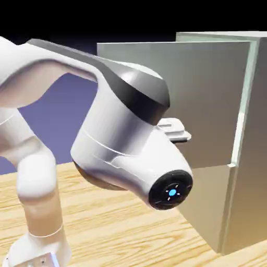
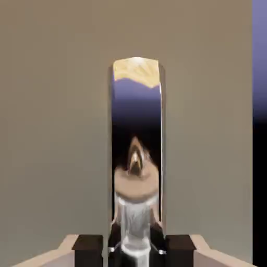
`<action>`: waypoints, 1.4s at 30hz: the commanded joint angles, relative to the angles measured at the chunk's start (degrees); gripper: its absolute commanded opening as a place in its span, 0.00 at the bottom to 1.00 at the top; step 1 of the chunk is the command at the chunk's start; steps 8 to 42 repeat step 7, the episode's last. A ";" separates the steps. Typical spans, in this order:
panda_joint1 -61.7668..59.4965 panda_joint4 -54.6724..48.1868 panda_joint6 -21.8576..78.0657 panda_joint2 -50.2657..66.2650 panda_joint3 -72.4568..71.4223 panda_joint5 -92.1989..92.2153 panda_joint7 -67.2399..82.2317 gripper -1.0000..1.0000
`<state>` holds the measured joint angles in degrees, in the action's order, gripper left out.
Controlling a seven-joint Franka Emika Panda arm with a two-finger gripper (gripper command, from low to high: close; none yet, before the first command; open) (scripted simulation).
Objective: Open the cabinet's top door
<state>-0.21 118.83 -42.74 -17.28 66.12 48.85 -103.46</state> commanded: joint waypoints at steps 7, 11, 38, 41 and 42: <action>11.68 -7.13 9.14 9.99 14.53 -0.36 7.31 0.00; 11.68 -7.13 9.14 9.99 14.53 -0.36 7.31 0.00; 11.68 -7.13 9.14 9.99 14.53 -0.36 7.31 0.00; 11.68 -7.13 9.14 9.99 14.53 -0.36 7.31 0.00; 11.68 -7.13 9.14 9.99 14.53 -0.36 7.31 0.00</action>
